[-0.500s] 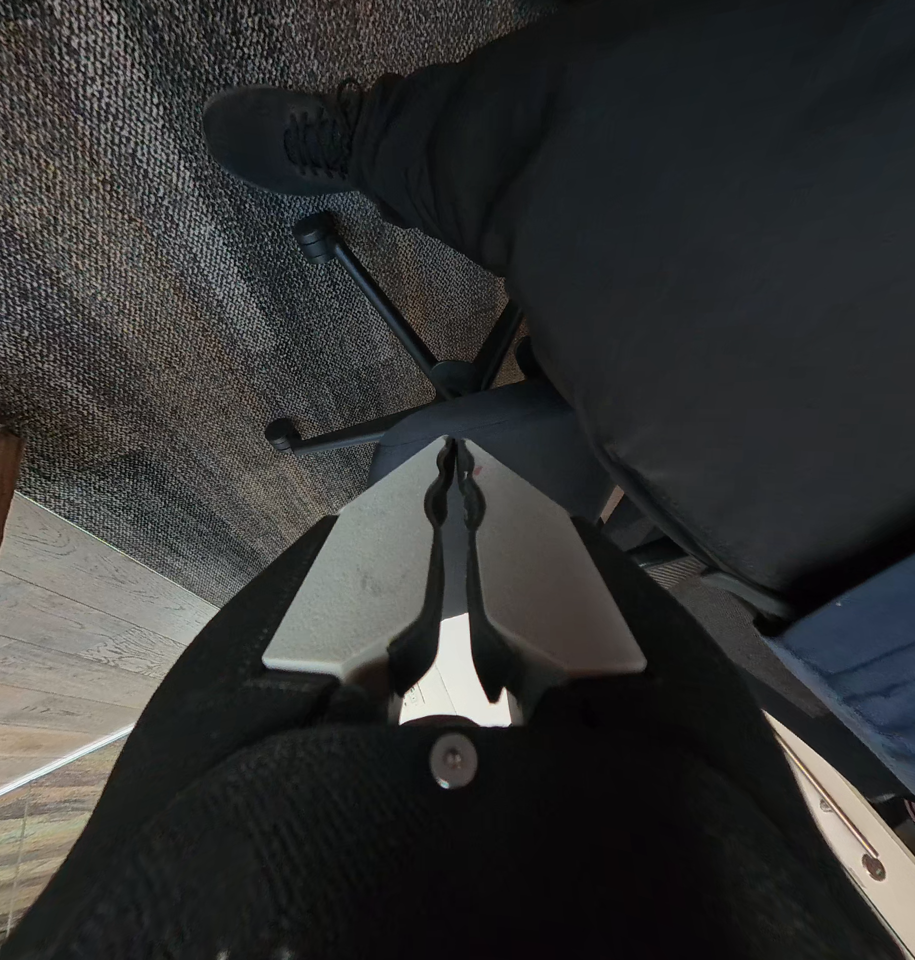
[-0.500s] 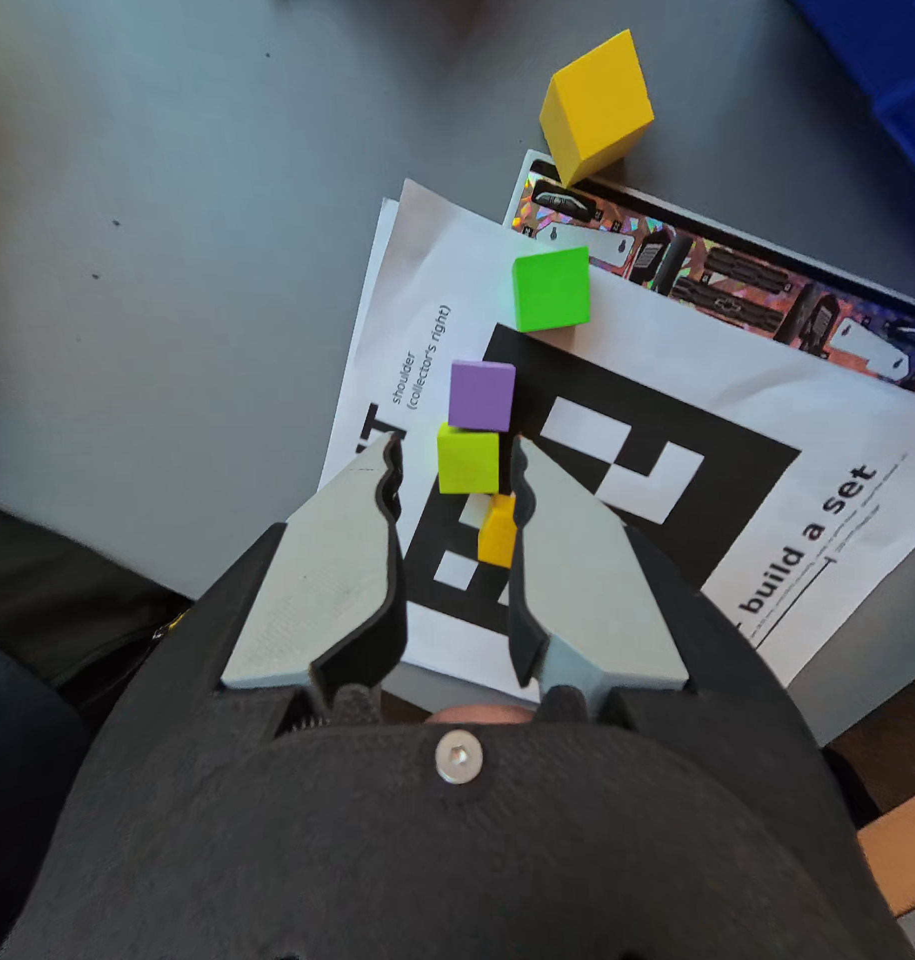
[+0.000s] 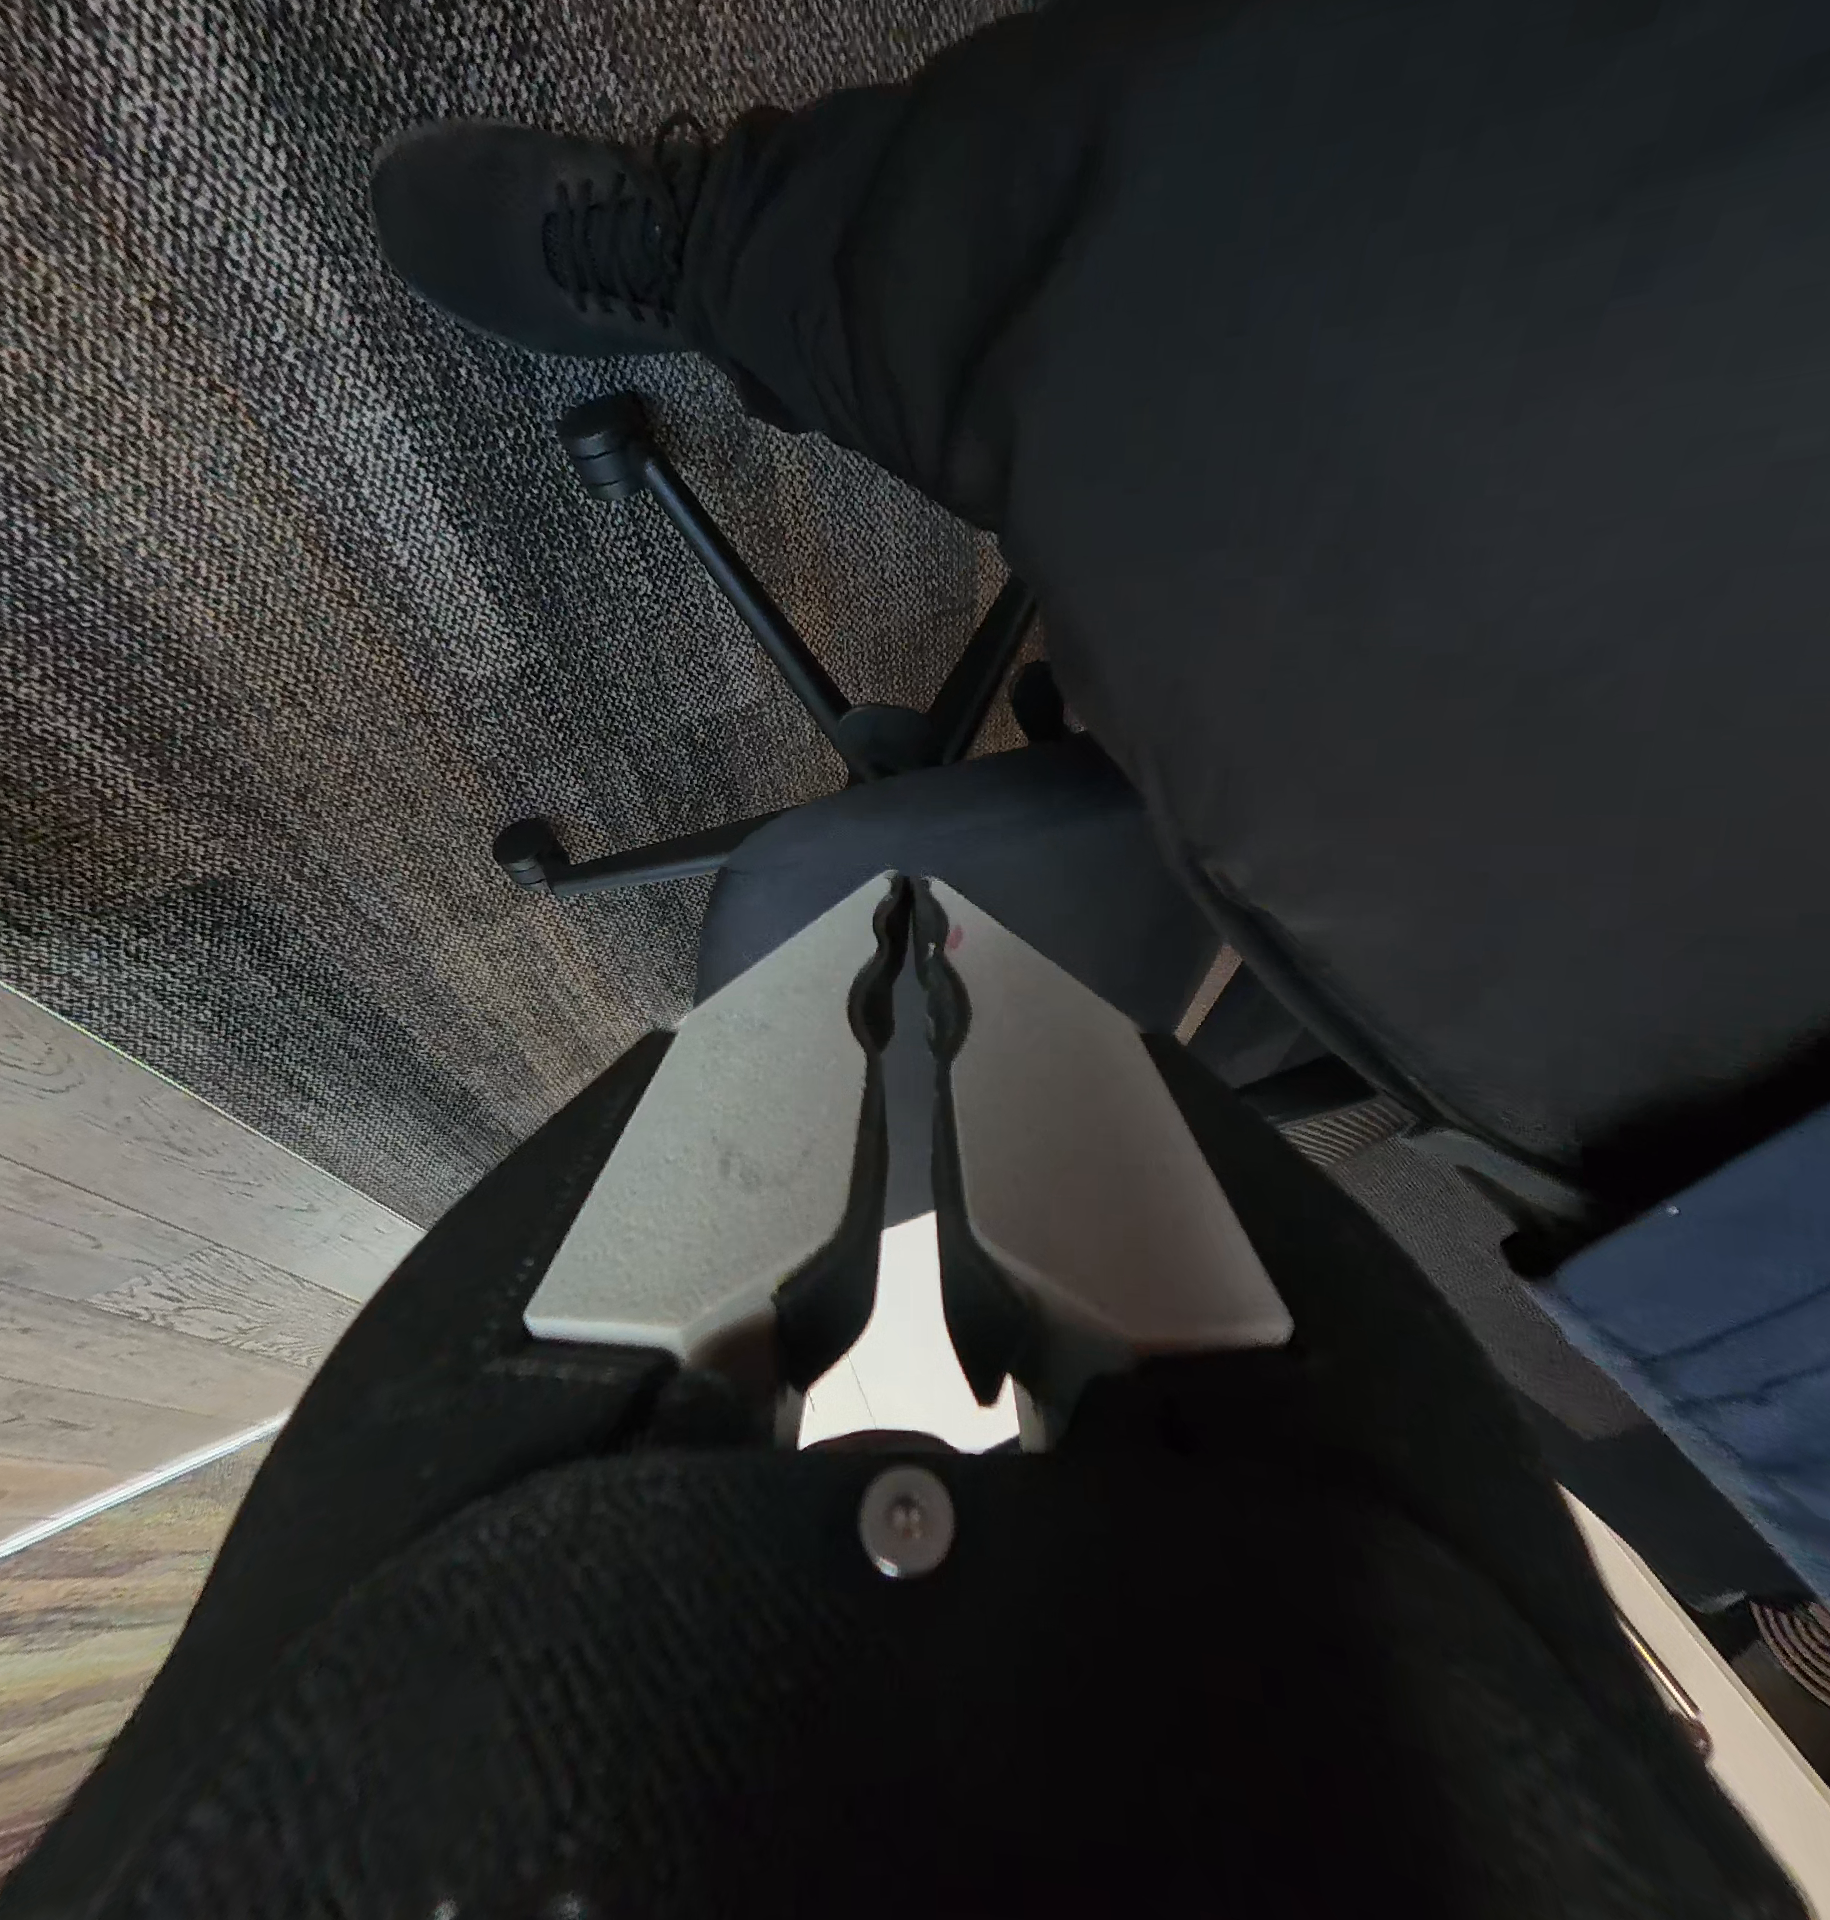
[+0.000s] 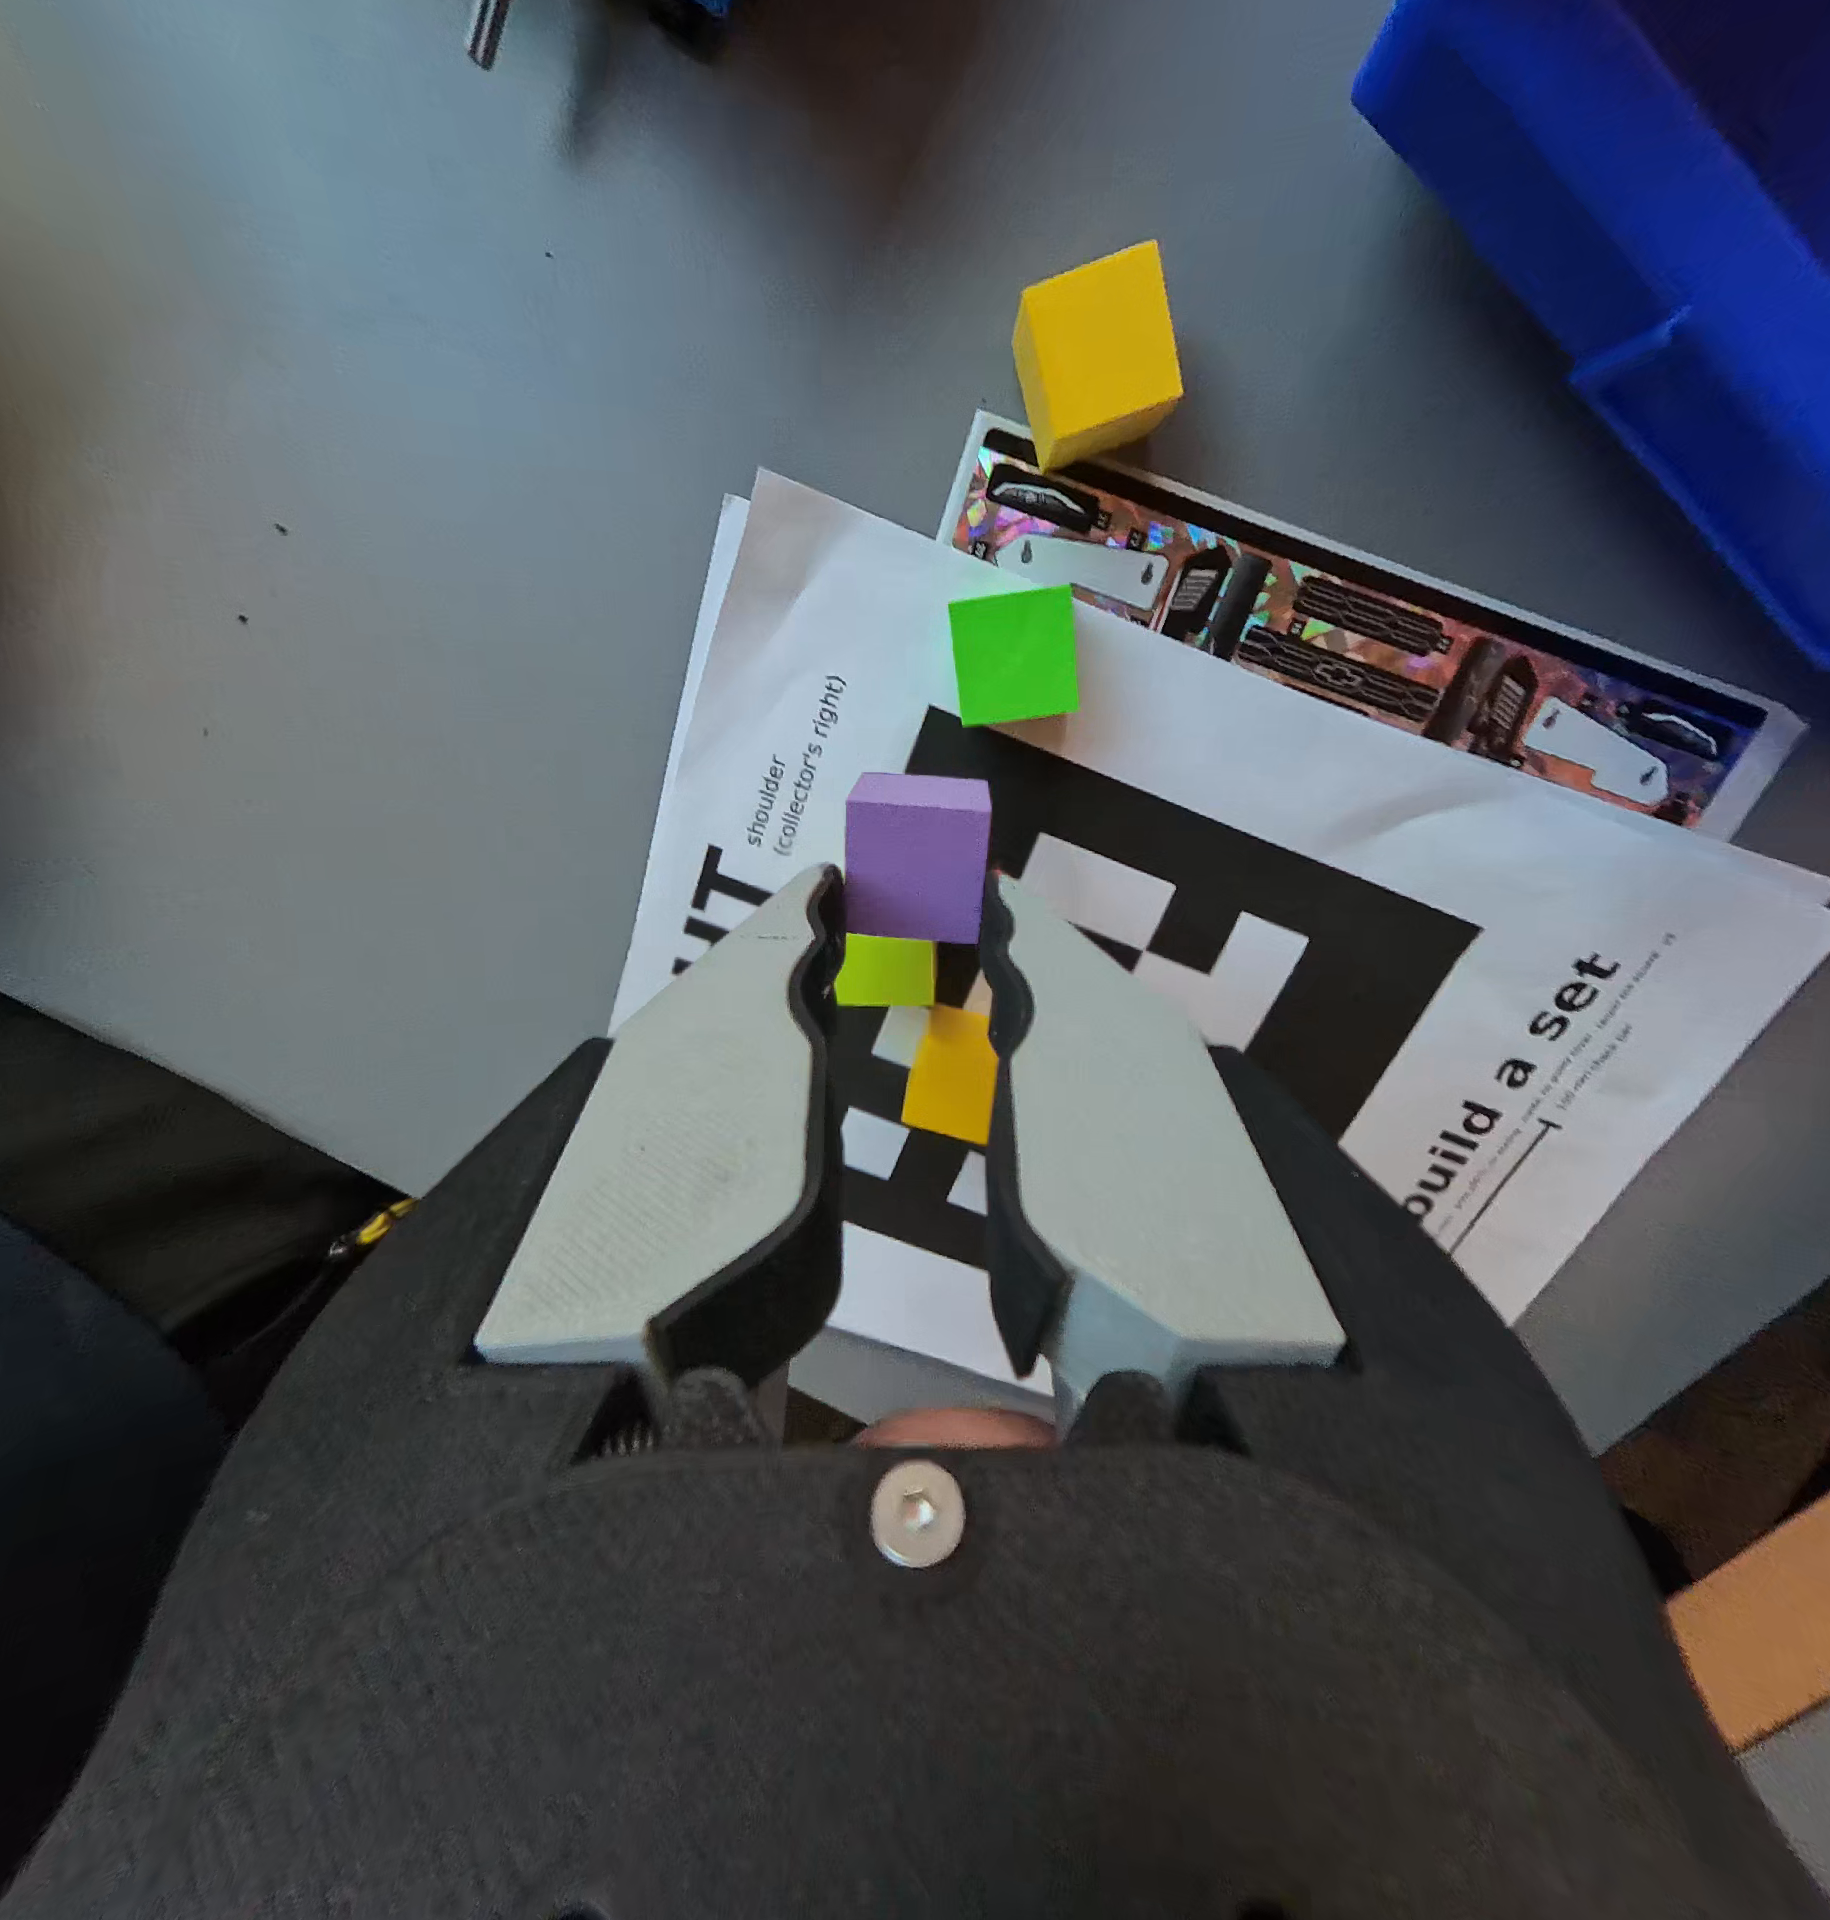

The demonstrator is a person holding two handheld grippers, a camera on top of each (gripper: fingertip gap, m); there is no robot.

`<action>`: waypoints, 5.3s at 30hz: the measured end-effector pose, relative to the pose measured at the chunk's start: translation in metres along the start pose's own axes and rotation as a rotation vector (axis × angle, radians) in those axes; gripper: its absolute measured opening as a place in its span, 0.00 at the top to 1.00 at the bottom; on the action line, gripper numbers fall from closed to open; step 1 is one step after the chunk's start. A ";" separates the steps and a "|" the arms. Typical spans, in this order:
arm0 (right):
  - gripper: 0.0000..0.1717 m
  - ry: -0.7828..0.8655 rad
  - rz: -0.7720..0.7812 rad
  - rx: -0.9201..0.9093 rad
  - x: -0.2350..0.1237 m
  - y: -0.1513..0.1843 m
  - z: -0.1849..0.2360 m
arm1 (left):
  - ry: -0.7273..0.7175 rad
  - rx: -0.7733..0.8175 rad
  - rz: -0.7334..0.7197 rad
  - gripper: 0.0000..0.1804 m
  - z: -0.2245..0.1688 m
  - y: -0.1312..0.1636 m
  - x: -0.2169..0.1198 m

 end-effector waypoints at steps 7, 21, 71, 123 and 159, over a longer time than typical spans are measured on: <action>0.86 -0.017 0.073 0.005 0.010 0.029 0.005 | 0.008 0.010 0.013 1.00 -0.002 -0.001 0.004; 0.84 0.001 0.084 -0.086 0.025 0.022 0.019 | -0.008 0.024 -0.008 1.00 0.003 -0.012 -0.006; 0.82 -0.339 -0.144 -0.188 0.004 0.071 0.004 | -0.041 -0.140 -0.141 0.78 -0.088 0.003 0.017; 0.88 -0.310 -0.307 0.275 -0.065 0.127 0.000 | -0.525 1.221 -0.263 0.85 -0.236 -0.527 -0.233; 0.89 -0.305 -0.270 0.318 -0.060 0.137 0.005 | -0.542 1.250 -0.127 0.82 -0.210 -0.548 -0.205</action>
Point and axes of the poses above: each gripper's, where its closed fingertips meet, x out along the fingers, y out of its underside, z = x × y across the jaws, the point moved 3 cm from there along -x, back along the fingers, and after that the axes turned 6 degrees about x, right-handed, at the moved point
